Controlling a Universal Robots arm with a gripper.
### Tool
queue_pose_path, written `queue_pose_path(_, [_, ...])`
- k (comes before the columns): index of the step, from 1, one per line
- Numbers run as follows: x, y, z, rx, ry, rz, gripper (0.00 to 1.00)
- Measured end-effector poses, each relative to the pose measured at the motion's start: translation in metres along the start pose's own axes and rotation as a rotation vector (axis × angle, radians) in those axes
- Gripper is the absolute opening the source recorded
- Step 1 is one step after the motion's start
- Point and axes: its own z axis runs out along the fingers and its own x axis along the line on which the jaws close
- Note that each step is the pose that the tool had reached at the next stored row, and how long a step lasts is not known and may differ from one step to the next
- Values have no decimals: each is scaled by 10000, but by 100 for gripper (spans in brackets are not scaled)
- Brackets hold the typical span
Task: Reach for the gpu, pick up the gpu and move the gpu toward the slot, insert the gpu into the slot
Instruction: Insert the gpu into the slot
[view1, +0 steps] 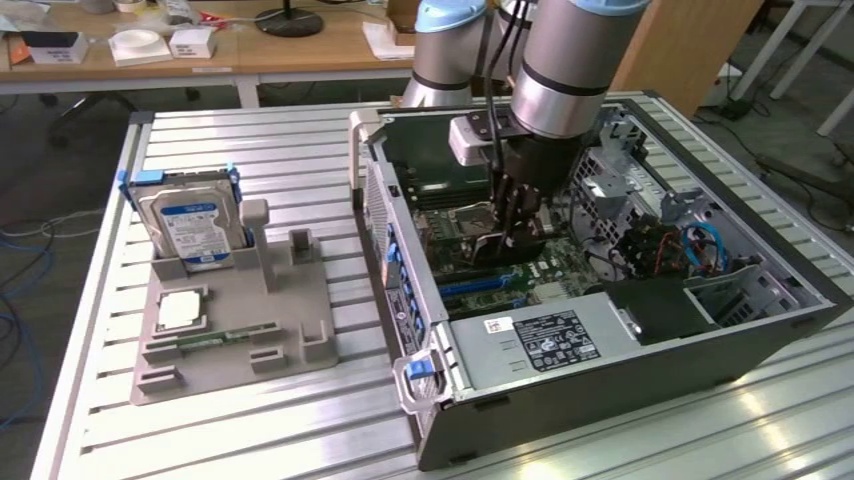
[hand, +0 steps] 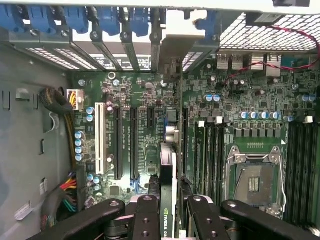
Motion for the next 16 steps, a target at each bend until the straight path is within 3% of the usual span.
queue_pose_path(7, [21, 1, 44, 0, 5, 5, 26])
queue_pose_path(11, [23, 0, 58, 1, 172, 10, 26])
queue_pose_path(16, [23, 2, 59, 2, 173, 11, 26])
